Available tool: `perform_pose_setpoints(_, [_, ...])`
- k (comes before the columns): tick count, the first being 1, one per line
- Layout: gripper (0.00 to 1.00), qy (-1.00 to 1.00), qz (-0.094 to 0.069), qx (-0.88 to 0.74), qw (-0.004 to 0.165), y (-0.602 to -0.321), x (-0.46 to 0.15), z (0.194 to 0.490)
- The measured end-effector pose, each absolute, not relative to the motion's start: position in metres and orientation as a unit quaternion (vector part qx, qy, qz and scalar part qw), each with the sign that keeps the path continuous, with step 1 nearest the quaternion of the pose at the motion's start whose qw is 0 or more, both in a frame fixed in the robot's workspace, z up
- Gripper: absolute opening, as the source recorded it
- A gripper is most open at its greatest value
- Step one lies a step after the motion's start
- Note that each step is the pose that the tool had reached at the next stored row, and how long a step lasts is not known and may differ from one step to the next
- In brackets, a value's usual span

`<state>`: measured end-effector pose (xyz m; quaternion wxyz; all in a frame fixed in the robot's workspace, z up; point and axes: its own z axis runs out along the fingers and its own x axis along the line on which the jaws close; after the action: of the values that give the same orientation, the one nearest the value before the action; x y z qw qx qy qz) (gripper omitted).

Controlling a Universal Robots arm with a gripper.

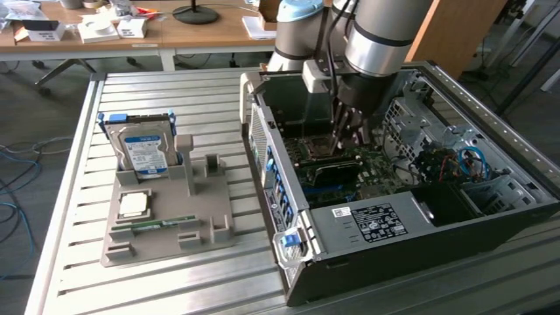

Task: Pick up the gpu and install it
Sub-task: 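Press down on the gpu until it lock into place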

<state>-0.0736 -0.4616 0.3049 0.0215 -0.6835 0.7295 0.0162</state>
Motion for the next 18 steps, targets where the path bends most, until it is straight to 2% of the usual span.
perform_pose_setpoints(9, [0.11, 0.729, 0.016, -0.683, 0.021, -0.462, -0.074, 0.290])
perform_pose_setpoints(18, [0.11, 0.729, 0.016, -0.683, 0.022, -0.457, -0.080, 0.288])
